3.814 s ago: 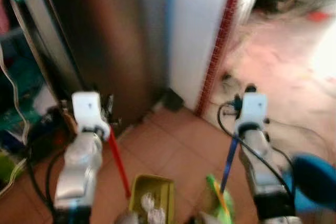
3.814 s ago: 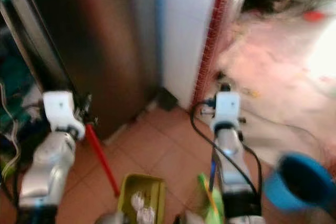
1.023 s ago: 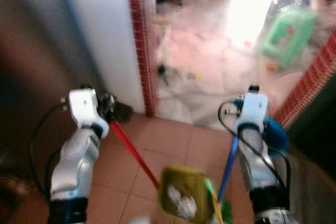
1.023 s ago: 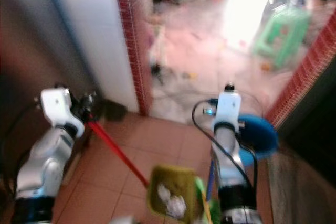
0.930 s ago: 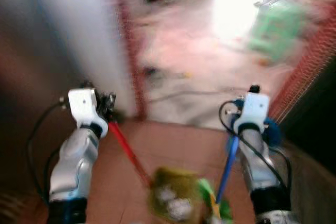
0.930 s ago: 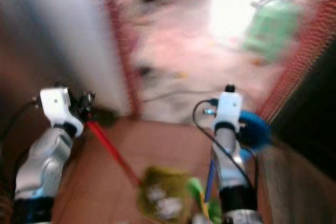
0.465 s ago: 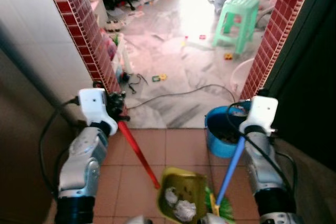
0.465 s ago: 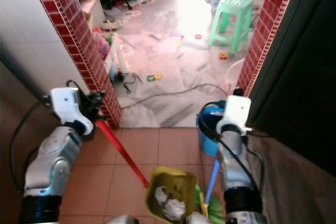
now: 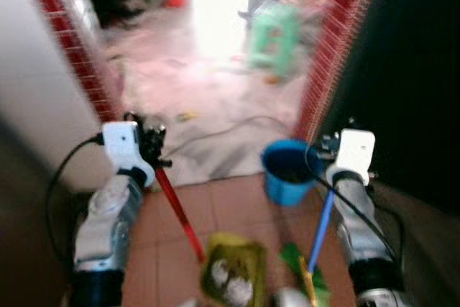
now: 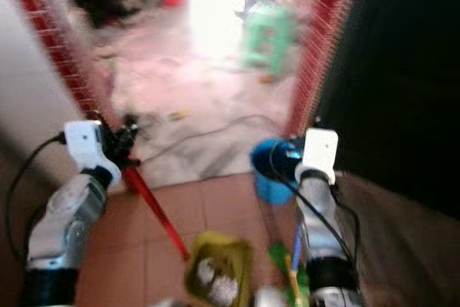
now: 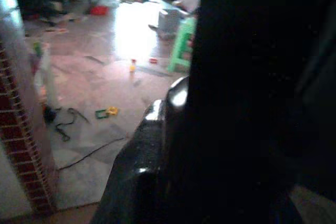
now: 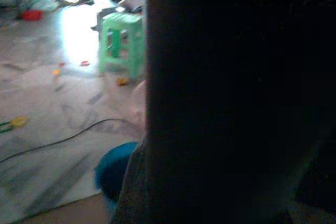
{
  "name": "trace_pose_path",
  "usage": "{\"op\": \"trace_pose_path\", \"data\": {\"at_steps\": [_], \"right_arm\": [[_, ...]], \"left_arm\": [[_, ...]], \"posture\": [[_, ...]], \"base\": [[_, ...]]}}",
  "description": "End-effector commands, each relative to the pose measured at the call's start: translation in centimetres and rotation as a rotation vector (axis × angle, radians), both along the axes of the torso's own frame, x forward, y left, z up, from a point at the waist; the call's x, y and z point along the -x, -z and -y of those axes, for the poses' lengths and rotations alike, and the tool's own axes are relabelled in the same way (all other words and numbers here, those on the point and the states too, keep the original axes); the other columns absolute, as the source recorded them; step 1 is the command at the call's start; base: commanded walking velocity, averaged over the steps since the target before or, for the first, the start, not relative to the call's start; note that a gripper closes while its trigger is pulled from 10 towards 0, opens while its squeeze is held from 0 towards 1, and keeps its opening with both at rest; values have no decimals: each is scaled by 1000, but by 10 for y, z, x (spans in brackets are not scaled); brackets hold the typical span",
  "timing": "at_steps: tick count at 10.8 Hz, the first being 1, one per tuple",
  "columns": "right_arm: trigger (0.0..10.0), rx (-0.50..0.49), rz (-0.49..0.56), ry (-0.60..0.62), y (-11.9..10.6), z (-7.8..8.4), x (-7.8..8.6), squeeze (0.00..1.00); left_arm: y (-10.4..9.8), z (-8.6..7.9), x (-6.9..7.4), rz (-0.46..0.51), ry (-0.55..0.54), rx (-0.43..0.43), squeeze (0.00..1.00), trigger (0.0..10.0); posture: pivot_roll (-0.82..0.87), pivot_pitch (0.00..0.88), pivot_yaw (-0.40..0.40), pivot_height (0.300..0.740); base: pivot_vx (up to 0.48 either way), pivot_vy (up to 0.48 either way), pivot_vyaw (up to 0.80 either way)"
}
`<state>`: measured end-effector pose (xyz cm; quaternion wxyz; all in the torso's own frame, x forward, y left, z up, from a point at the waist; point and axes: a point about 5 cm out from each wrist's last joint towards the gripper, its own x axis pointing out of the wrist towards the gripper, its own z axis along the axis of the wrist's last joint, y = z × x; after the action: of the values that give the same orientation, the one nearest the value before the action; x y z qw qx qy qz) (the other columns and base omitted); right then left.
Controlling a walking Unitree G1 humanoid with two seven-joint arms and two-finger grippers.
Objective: Sweep floor
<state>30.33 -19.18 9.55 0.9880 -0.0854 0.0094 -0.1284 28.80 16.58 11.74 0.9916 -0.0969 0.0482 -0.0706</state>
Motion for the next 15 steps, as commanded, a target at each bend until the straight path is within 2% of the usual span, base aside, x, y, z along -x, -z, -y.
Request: {"op": "trace_pose_path", "data": {"at_steps": [1,2,3,8,10,12,15], "right_arm": [[10000,132,58,5,-14,7,-2,0],[10000,174,105,-10,-24,6,-5,0],[10000,169,122,-22,-29,4,-9,0],[10000,178,133,-23,-28,3,-8,0],[10000,133,105,-22,-20,2,-5,0],[10000,135,32,-6,-5,6,0,0],[10000,144,-24,36,4,17,2,0]], "left_arm": [[-9,5,-3,42,13,6,0,10000],[-9,5,-3,42,11,9,0,10000],[-9,8,-2,43,15,9,0,10000],[-8,7,-1,71,-12,-49,0,10000],[-11,-2,-3,89,-81,-66,0,10000],[-24,-11,-8,133,-137,-24,0,10000],[-55,-12,-17,230,-166,51,0,10000]], "posture": [[-70,0,57,740],[-71,0,54,740],[-71,0,54,740],[-68,0,57,740],[-68,0,60,740],[-67,0,60,740],[-69,0,57,740]], "base": [[0,442,0],[0,277,0],[0,0,0],[0,0,0],[0,0,0],[0,0,0],[0,0,0]]}}
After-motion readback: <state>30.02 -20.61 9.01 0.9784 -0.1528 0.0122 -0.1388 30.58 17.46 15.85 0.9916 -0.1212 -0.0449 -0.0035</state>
